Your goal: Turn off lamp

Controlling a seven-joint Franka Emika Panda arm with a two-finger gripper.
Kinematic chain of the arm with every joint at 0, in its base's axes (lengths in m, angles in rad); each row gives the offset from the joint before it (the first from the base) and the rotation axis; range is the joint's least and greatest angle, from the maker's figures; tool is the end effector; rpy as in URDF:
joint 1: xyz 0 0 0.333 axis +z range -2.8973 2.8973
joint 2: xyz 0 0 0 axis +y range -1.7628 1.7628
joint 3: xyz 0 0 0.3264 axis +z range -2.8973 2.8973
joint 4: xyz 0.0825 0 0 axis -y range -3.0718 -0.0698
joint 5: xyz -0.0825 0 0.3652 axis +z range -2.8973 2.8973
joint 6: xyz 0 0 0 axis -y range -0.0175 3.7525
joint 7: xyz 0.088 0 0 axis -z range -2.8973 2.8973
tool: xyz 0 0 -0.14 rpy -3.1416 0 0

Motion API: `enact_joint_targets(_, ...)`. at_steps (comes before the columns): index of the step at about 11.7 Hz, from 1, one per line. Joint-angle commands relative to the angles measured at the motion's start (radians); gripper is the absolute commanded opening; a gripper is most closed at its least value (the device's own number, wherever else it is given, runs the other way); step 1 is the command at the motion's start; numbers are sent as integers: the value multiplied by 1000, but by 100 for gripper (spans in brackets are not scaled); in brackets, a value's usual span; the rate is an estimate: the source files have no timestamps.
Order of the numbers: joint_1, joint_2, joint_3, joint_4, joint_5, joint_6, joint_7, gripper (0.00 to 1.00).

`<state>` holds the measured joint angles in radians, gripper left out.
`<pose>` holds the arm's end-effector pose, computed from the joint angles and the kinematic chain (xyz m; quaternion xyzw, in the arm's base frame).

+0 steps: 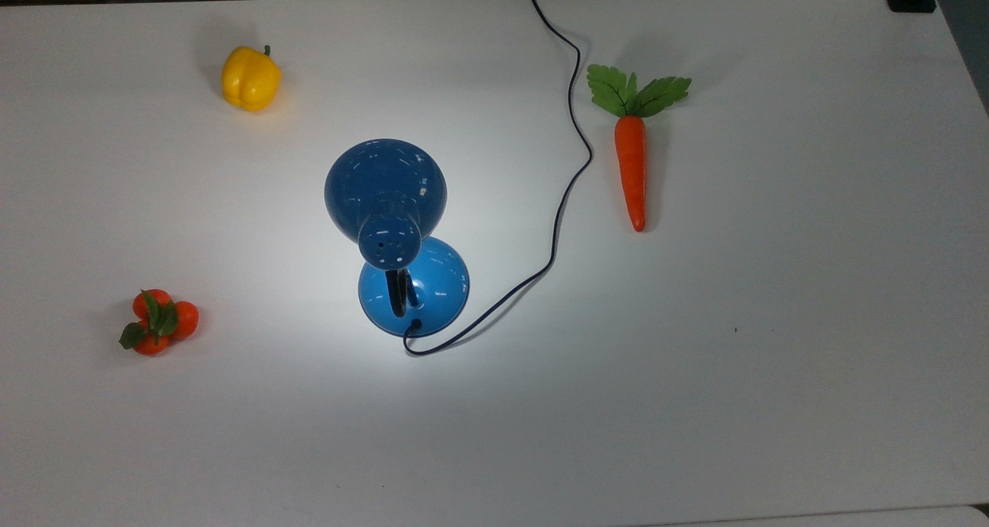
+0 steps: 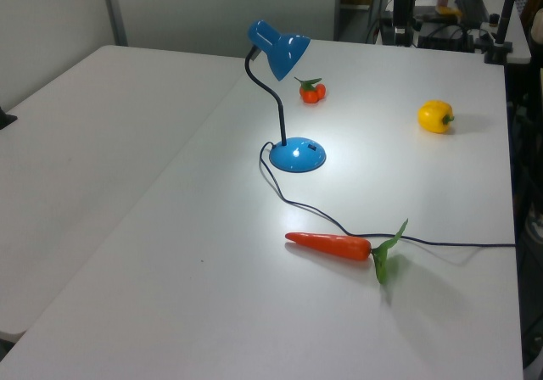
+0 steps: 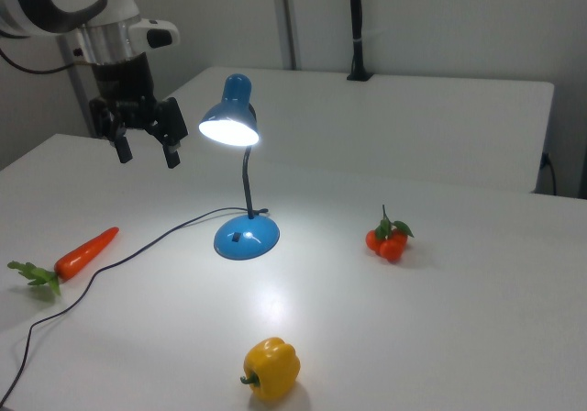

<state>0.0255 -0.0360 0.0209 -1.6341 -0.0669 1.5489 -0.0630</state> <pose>0.5189 0.0148 0.5908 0.9976 0.0547 -0.0249 0.0336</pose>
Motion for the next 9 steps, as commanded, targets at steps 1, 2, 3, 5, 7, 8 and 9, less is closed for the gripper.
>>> enact_joint_targets(1, 2, 1, -12, -3, -17, 2, -14, 100)
enact_joint_targets(2, 1, 1, -12, -3, -17, 3, -11, 100)
enact_joint_targets(3, 1, 2, -12, -3, -17, 7, -8, 100)
enact_joint_targets(5, 1, 2, -12, -1, -16, 8, -4, 100)
enact_joint_targets(7, 1, 13, -12, 14, -16, 13, -1, 100)
enact_joint_targets(8, 1, 37, -12, 52, -14, 1, 2, 100)
enact_joint_targets(9, 1, 57, -12, 75, -13, 0, 23, 100)
